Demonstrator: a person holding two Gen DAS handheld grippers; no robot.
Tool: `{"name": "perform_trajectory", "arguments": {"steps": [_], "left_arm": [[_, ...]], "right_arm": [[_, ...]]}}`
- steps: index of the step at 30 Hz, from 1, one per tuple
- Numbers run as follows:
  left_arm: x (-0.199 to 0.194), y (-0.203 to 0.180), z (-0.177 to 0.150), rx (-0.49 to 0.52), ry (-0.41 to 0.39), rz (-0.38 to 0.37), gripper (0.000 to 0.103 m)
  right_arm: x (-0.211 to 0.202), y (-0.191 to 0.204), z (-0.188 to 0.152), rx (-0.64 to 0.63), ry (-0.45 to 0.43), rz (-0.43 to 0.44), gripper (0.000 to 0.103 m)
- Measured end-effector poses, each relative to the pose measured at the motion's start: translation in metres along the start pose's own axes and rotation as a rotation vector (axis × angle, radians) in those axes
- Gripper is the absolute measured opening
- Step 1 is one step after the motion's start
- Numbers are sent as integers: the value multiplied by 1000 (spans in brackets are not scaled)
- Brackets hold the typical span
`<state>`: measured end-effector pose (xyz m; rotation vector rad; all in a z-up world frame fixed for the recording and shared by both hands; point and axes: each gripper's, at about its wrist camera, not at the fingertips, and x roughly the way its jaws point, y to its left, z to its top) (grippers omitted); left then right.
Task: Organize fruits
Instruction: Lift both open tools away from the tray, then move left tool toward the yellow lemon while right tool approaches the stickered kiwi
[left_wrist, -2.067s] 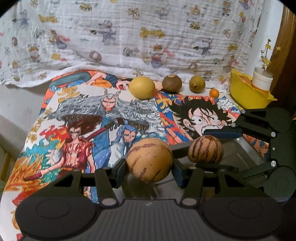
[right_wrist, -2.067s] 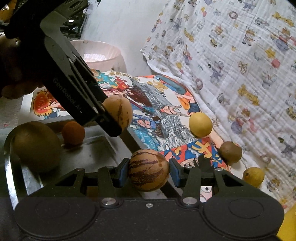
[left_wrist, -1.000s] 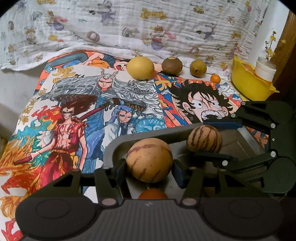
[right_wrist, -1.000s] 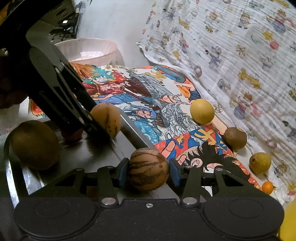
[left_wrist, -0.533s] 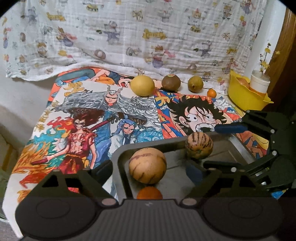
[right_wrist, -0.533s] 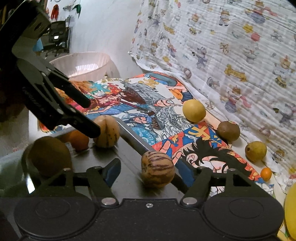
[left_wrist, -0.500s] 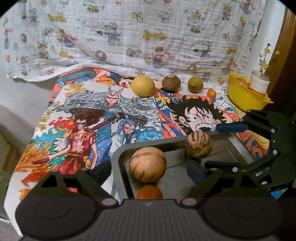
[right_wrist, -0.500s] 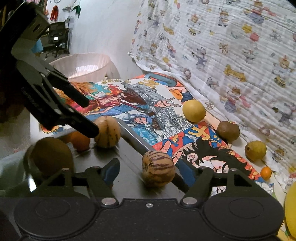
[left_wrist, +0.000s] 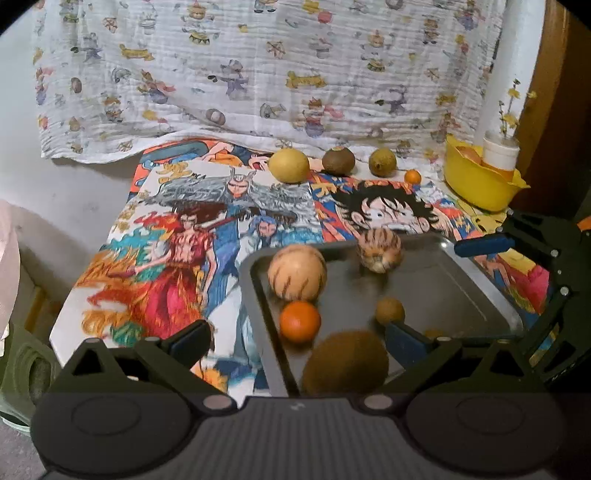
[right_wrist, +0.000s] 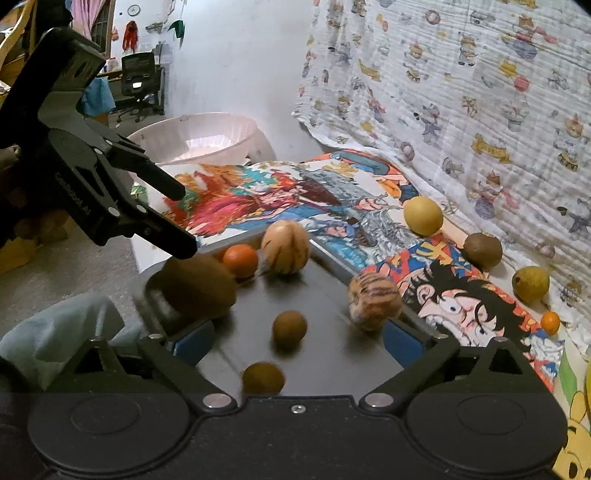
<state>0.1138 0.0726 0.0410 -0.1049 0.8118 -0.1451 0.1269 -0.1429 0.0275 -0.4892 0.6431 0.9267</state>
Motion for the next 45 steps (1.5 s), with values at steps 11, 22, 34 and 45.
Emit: {"name": "perform_trajectory", "arguments": {"steps": [11,22,34,45], "left_arm": [[-19,-7,-29,63,41,38,102],[-18,-6,-37,91,132,75,102],[-9,12,-23,97,203,153,102],[12,40,19,17,225,184,102]], "right_arm": [[-23,0,-26,50,44,-33,101],[-29,-21,-43,111,76,-124,102],[-21,-65,-42,151,101,-188,102],[5,-107,-18,168,59,-178,102]]}}
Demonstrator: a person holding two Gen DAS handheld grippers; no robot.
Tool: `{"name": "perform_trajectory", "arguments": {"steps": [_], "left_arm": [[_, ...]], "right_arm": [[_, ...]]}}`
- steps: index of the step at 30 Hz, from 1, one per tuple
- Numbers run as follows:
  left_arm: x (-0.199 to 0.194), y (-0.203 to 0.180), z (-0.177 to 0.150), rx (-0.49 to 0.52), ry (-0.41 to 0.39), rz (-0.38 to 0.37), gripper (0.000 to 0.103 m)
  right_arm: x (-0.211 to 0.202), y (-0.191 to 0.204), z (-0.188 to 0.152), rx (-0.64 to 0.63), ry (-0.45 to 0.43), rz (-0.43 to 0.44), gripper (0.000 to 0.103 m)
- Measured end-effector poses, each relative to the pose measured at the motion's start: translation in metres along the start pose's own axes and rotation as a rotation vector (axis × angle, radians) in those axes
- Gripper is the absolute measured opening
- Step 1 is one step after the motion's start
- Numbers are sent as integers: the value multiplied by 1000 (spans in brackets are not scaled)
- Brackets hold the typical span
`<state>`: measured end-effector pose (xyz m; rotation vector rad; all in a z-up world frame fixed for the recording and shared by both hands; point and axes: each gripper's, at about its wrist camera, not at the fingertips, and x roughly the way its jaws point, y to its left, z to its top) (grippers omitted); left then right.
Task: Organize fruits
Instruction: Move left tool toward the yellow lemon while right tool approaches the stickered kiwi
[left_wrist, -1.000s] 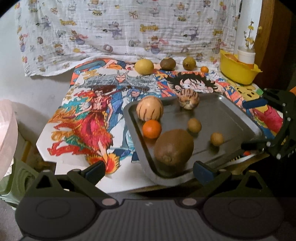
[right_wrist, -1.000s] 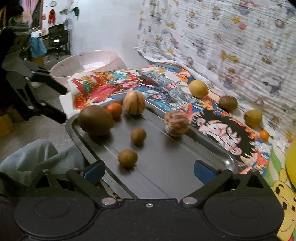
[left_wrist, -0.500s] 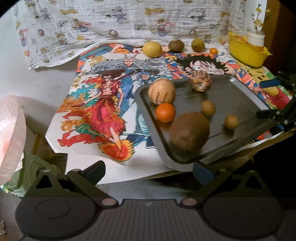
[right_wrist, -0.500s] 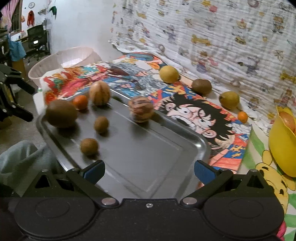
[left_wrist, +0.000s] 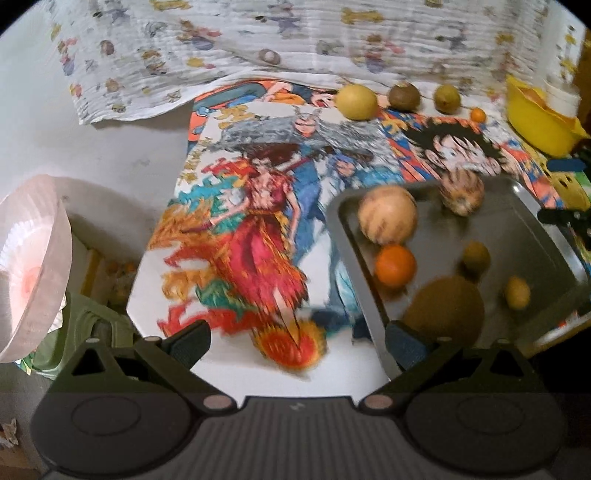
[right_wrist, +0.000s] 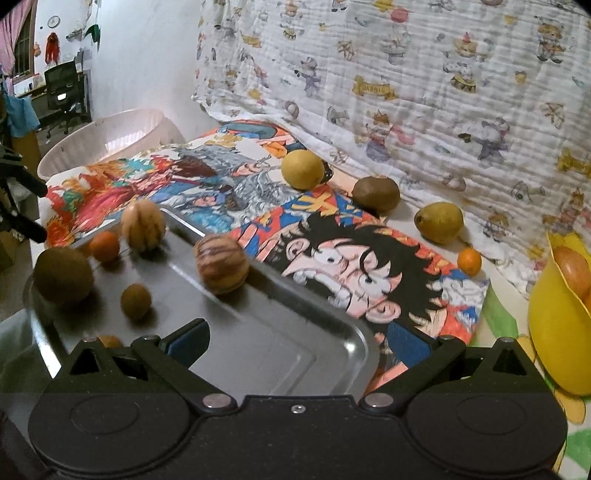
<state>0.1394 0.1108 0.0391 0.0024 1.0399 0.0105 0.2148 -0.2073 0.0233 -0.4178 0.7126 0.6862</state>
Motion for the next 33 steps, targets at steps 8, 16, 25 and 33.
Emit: {"name": "perform_trajectory", "arguments": {"steps": [8,16,25,33], "left_arm": [[21,1,53,-29,-46,2,102],[51,-23,123,-40,-137,-1,102],[97,-40,183,-40,-212,-73,102],[146,-46,205,-26,-217,-132,102]], "right_arm": [[29,-17,25,-23,-26,12,102],[56,-42,71,-27,-45,11,102],[96,-71,116,-176,-47,-52,102],[133,-106,128,-203,-35,23,102]]}}
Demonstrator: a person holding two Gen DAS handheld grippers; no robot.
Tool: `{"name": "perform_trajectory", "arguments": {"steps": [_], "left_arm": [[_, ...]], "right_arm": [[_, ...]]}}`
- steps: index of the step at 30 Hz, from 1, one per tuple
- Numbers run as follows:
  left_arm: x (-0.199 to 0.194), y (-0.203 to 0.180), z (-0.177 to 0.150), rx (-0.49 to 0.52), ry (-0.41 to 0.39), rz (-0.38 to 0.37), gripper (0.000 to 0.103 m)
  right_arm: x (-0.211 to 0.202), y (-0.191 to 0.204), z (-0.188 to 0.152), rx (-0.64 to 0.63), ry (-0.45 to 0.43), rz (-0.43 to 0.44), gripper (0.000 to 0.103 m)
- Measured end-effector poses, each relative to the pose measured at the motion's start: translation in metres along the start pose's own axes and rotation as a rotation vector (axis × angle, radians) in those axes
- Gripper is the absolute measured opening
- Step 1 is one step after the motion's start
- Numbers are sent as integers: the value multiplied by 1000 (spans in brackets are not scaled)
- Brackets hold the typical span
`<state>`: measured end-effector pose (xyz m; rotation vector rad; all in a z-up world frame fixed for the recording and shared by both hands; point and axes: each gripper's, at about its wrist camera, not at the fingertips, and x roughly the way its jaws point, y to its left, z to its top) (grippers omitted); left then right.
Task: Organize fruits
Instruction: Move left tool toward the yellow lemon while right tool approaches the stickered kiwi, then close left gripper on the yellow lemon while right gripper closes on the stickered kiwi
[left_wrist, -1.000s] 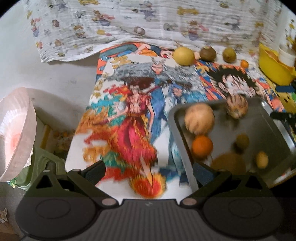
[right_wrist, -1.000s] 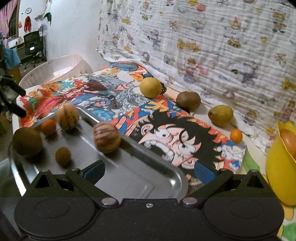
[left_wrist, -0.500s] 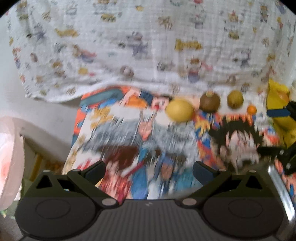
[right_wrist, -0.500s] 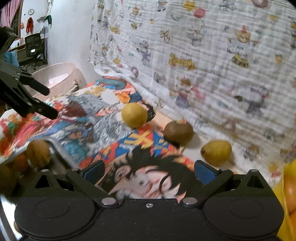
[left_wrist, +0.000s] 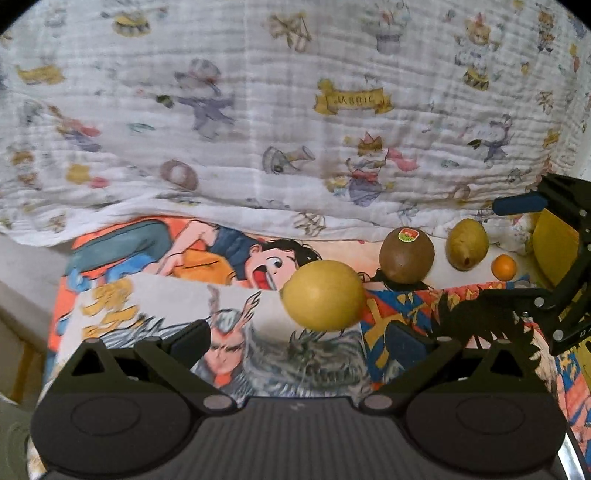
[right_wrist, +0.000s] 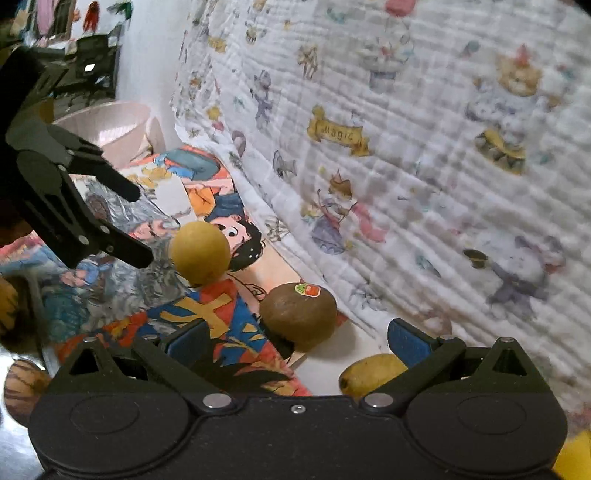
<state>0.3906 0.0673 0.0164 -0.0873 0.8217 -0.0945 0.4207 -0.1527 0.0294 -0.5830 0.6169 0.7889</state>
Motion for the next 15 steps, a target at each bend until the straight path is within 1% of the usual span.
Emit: {"name": "perform_trajectory", "arguments": {"steps": [3,7,11,13,15], "left_arm": [[16,1,2,-13,4,-15,102],[31,5,5,-31,9,-25,102],[41,6,6,-21,7,-23,102],[45,6,6,-15,4,-23,102],[47,5,6,-10,-4,-27,101]], "right_arm": [[22,1,3,-27,20,-12,102],[46,-2,8,7,33,-13,100],[64,-4,10,29,51,-26,97],[72,-6,10,41,59,-33,93],[77,-7,9,50,65,-37,92]]}}
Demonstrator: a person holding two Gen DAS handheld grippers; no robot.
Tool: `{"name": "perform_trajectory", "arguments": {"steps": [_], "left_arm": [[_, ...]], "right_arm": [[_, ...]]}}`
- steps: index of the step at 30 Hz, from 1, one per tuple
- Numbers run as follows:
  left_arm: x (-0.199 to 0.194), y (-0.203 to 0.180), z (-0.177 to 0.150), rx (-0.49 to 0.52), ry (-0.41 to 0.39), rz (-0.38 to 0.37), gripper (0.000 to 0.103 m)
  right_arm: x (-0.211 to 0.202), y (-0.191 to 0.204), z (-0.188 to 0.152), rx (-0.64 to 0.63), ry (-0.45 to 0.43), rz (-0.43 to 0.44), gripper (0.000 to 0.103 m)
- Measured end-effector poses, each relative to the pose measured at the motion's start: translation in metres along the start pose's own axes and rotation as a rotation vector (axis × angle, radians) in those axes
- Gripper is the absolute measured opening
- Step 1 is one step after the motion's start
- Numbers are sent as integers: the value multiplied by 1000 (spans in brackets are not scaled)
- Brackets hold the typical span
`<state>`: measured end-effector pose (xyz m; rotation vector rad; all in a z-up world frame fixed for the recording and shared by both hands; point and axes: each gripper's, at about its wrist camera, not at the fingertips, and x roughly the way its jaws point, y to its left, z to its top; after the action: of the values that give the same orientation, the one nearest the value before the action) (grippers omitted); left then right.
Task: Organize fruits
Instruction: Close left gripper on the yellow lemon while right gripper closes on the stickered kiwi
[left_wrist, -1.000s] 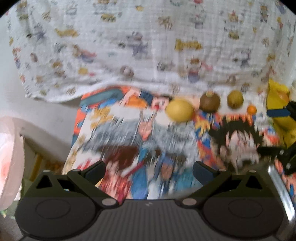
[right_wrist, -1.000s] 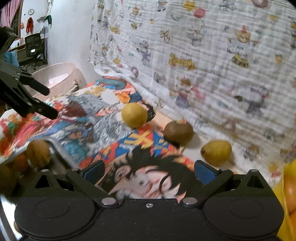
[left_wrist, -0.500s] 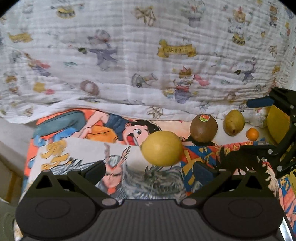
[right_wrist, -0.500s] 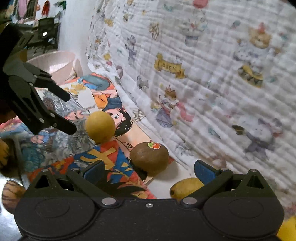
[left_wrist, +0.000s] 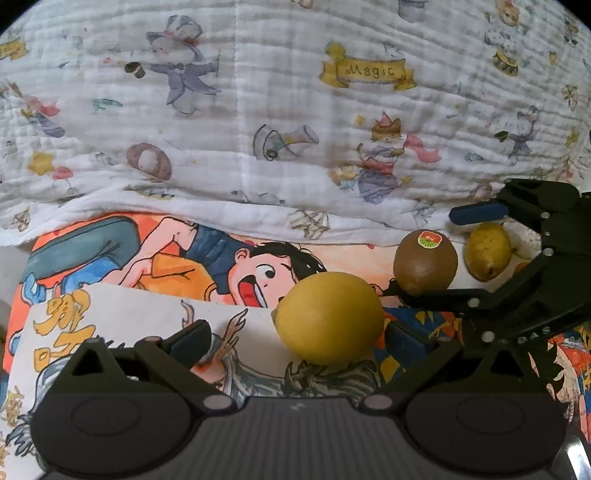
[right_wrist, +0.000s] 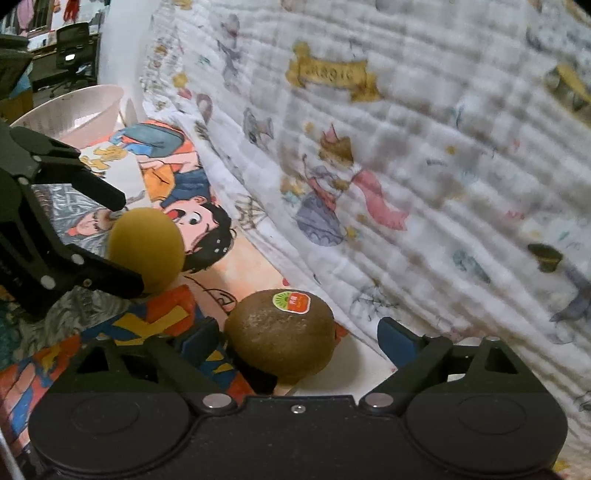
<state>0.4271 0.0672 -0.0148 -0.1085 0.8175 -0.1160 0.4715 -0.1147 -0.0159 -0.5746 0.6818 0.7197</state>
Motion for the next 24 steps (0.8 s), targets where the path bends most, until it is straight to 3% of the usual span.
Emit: {"name": "perform_trajectory", "arguments": {"steps": [17,24], "left_arm": [[9,-2,0,16,-4,-101,68],[10,-2,1,-1,-4,-107,66]], "right_arm": [[17,-2,-3,44,3,47,79],[17,-3,-2,84,2,65,70]]}}
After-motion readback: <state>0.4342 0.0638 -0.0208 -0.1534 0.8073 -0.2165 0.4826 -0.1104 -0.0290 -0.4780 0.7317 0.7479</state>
